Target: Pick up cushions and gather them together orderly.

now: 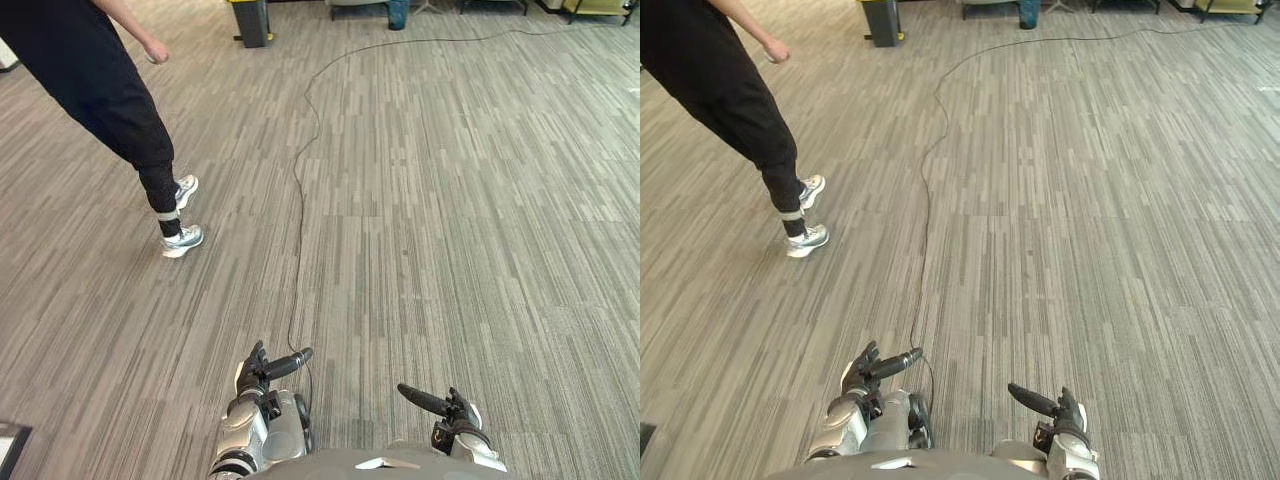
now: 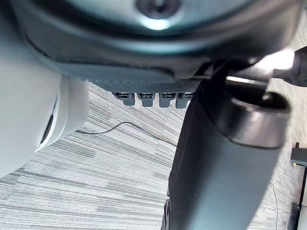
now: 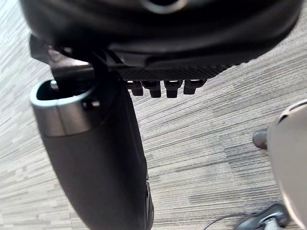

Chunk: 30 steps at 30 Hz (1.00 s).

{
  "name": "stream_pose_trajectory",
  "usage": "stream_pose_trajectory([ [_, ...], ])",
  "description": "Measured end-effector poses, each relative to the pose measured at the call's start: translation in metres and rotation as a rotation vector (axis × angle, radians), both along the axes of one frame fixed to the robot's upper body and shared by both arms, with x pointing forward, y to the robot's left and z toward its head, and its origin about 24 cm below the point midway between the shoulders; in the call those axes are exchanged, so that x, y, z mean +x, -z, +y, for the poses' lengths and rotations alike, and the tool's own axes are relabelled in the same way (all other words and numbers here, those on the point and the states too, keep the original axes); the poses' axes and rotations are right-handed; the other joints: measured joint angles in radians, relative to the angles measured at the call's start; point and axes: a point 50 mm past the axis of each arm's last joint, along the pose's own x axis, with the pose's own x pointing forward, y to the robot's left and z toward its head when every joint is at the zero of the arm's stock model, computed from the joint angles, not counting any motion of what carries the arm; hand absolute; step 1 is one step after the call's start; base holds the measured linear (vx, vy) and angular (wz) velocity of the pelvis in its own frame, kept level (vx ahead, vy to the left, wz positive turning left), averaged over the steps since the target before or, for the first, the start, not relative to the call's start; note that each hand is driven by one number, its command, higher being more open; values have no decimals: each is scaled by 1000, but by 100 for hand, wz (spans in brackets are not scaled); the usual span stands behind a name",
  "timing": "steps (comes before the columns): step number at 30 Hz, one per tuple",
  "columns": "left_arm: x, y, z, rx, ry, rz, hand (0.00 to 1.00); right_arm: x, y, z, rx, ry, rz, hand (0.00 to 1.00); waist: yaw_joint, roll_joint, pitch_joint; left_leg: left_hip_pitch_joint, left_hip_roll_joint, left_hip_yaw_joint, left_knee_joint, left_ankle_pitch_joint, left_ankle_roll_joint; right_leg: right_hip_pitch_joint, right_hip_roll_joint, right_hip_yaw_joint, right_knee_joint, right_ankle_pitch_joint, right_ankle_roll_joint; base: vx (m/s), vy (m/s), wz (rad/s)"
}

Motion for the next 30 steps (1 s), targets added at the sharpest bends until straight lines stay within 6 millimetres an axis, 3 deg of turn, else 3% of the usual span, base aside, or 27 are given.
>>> stream_pose_trajectory([
  [1,0,0,1,-3,-15,5,100,1,0,2,3,3,-3,100,1,-3,-10,-3,-8,0,22,42,27,6,-13,29,-1,0,5,604,318,-53],
  [2,1,-1,7,12,-19,3,100,2,0,10,23,7,-8,100,-5,-33,-16,-24,-19,9,89,-11,45,-1,-41,62,8,9,17,596,323,-39],
  [3,1,-1,8,14,-20,3,100,2,0,11,26,7,-7,100,-5,-38,-19,-31,-20,10,106,-26,47,-4,-46,69,12,13,22,796,456,-31],
  [4,3,-2,14,30,-18,2,100,-2,2,15,41,15,4,100,0,-64,-32,-41,-25,35,208,-119,63,-26,-80,128,89,18,29,546,330,-56],
  [5,-1,0,19,41,-24,32,100,0,2,19,51,9,-4,100,5,-74,-38,9,-34,84,221,-180,73,-111,-109,168,304,27,45,626,392,-72],
  [7,-5,5,22,47,-23,77,100,8,-2,21,56,-8,-43,100,2,-75,-33,91,-56,127,185,-216,90,-272,-156,181,641,109,104,489,322,-77],
  [9,-11,10,21,47,-18,126,100,17,-7,17,38,-30,-90,100,-7,-62,-19,238,-73,180,116,-246,86,-413,-217,78,901,98,84,397,213,-61],
  [10,-11,10,20,47,-16,128,100,18,-8,16,34,-33,-96,100,-9,-60,-19,255,-73,185,107,-250,86,-425,-222,60,911,94,74,498,183,-51],
  [11,-15,11,20,50,-18,139,100,21,-10,15,22,-37,-119,100,-11,-46,-14,318,-69,206,64,-267,75,-474,-237,-22,929,78,45,480,122,-59],
  [12,-19,12,23,59,-23,152,100,25,-13,15,17,-36,-149,100,-14,-52,-15,379,-63,239,28,-281,54,-546,-244,-117,905,56,17,401,93,-71],
  [14,-22,14,26,71,-7,172,100,32,-16,16,15,-39,-180,100,-25,-60,-13,446,-53,293,-5,-304,16,-622,-241,-274,776,46,-3,327,24,-75],
  [16,-24,16,22,76,33,193,100,37,-17,16,12,-49,-185,100,-37,-56,-11,516,-58,350,-69,-302,1,-653,-212,-425,560,60,-25,512,7,-69],
  [17,-24,16,21,77,46,196,100,37,-17,16,11,-51,-184,100,-39,-56,-11,533,-62,359,-85,-300,-3,-655,-194,-443,500,74,-33,553,-35,-47],
  [18,-25,18,17,79,77,208,100,32,-14,14,11,-54,-156,100,-50,-58,-11,577,-77,360,-122,-296,-12,-653,-150,-429,383,181,-130,711,-62,-38],
  [19,-24,19,9,60,87,215,100,34,-14,3,-5,-44,-142,100,-52,-22,-6,606,-58,355,-137,-282,-28,-641,-117,-424,394,163,-218,717,-91,-26],
  [20,-20,18,4,50,99,207,100,33,-15,-2,-12,-26,-139,100,-56,-12,-3,605,-54,340,-125,-251,-55,-640,-120,-422,414,126,-220,583,-102,-13],
  [22,-17,18,-7,28,125,196,100,20,-10,-9,-16,27,-95,100,-73,9,5,602,-15,288,-5,-185,-73,-581,-109,-423,428,68,-208,481,-185,0],
  [23,-18,18,-10,19,122,191,100,17,-9,-9,-13,34,-85,100,-76,16,8,541,48,227,218,-130,-80,-517,-80,-416,390,51,-199,502,-222,-18],
  [24,-18,18,-10,16,120,191,100,16,-9,-9,-13,27,-83,100,-75,18,9,511,68,200,310,-121,-87,-492,-65,-409,374,47,-194,458,-202,-45],
  [25,-16,16,-11,15,118,177,100,17,-9,-8,-16,12,-82,100,-73,24,10,434,102,154,510,-122,-90,-439,-31,-382,334,45,-191,416,-134,-68],
  [27,-11,13,-9,20,109,149,100,21,-9,-4,-18,-30,-87,100,-62,28,10,295,117,101,689,-165,-77,-359,14,-328,258,44,-190,411,-63,-83],
  [28,-9,12,-8,24,107,138,100,20,-9,-3,-16,-34,-84,100,-59,25,11,252,117,99,692,-182,-66,-334,24,-310,237,44,-188,279,2,-87],
  [29,-5,8,-6,30,96,108,100,19,-8,-2,-12,-35,-78,100,-51,21,14,167,116,95,635,-218,-21,-282,38,-269,199,44,-171,263,32,-73],
  [30,-4,8,-6,30,91,101,100,18,-8,-2,-12,-34,-75,100,-47,21,14,149,114,94,607,-224,-11,-270,39,-256,195,42,-166,258,63,-101],
])
